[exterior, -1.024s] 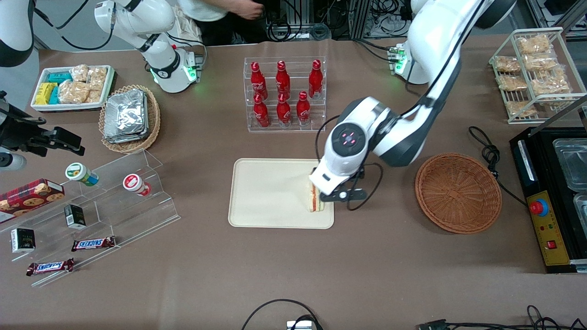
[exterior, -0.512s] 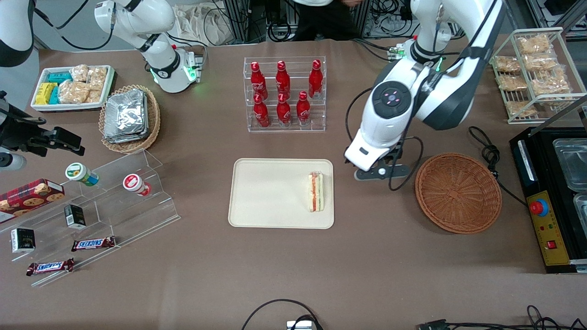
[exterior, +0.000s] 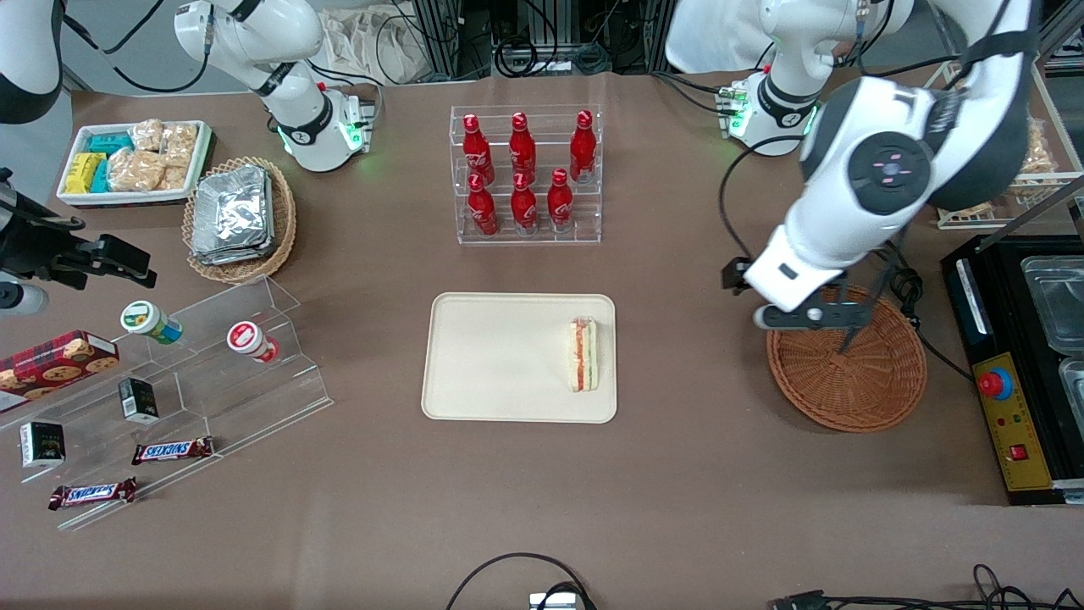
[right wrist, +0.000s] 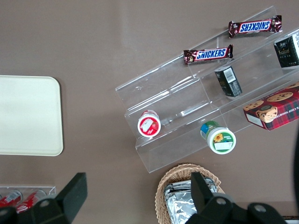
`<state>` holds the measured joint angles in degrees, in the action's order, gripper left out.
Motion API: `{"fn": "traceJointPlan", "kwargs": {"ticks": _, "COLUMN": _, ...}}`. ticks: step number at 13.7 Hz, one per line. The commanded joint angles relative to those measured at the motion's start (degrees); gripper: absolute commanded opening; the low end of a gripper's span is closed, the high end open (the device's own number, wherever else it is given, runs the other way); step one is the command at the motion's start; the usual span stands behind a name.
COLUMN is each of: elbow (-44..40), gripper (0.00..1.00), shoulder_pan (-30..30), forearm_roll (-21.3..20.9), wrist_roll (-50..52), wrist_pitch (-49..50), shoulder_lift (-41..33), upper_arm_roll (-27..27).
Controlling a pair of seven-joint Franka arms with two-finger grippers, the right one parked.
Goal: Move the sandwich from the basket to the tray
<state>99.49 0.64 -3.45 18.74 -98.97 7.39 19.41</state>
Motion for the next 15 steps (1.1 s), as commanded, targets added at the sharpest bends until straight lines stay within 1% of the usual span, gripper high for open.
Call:
{"fn": "traceJointPlan", "kwargs": {"ticks": 1, "elbow": 1.3, "gripper": 1.00, "shoulder_pan": -5.6, "forearm_roll": 2.1, "wrist_roll": -8.0, "wrist_pitch": 2.7, "shoulder_lift": -4.1, "upper_arm_roll": 0.5}}
{"fn": "traceJointPlan", "kwargs": {"ticks": 4, "elbow": 1.3, "gripper": 1.00, "shoulder_pan": -11.0, "forearm_roll": 2.5, "wrist_roll": -15.3, "wrist_pitch": 3.9, "shoulder_lift": -5.5, "upper_arm_roll": 0.5}}
{"fn": "traceJointPlan", "kwargs": {"ticks": 6, "elbow": -0.4, "gripper": 1.00, "shoulder_pan": -12.9, "forearm_roll": 2.3, "wrist_roll": -16.1, "wrist_pitch": 4.7, "shoulder_lift": -5.3, "upper_arm_roll": 0.4}}
{"fn": "traceJointPlan", "kwargs": {"ticks": 8, "elbow": -1.8, "gripper": 1.00, "shoulder_pan": -15.0, "forearm_roll": 2.1, "wrist_roll": -19.4, "wrist_pitch": 4.8, "shoulder_lift": -4.8, "upper_arm_roll": 0.5}}
{"fn": "traceJointPlan", "kwargs": {"ticks": 13, "elbow": -10.3, "gripper": 1.00, "shoulder_pan": -15.3, "forearm_roll": 1.3, "wrist_roll": -19.9, "wrist_pitch": 9.1, "shoulder_lift": 0.1, "upper_arm_roll": 0.4}}
{"fn": "traceJointPlan", "kwargs": {"ticks": 15, "elbow": -10.7, "gripper": 1.00, "shoulder_pan": -15.4, "forearm_roll": 1.3, "wrist_roll": -20.1, "wrist_pitch": 9.3, "shoulder_lift": 0.3, "upper_arm_roll": 0.4}}
